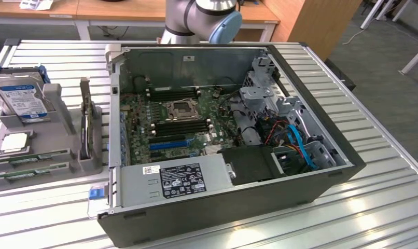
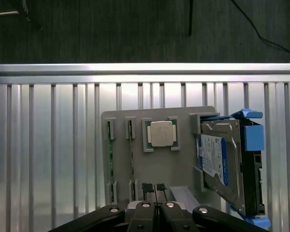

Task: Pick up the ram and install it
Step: 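Pick up the ram and move it above insertion slot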

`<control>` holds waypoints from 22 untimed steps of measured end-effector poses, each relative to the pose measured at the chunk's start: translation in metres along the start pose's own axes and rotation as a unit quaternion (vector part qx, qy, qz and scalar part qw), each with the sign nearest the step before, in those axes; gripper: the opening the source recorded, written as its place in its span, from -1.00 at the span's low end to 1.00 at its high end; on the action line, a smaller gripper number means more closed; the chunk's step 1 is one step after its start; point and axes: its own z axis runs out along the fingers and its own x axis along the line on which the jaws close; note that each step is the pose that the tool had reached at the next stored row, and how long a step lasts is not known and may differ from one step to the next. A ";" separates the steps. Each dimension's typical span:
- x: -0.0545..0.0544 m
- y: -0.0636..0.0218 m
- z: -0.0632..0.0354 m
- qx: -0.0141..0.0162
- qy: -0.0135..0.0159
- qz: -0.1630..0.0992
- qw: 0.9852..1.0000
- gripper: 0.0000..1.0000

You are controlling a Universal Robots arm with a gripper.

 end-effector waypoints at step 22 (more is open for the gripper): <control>0.000 -0.0004 0.0089 0.000 0.000 0.000 1.000 -0.80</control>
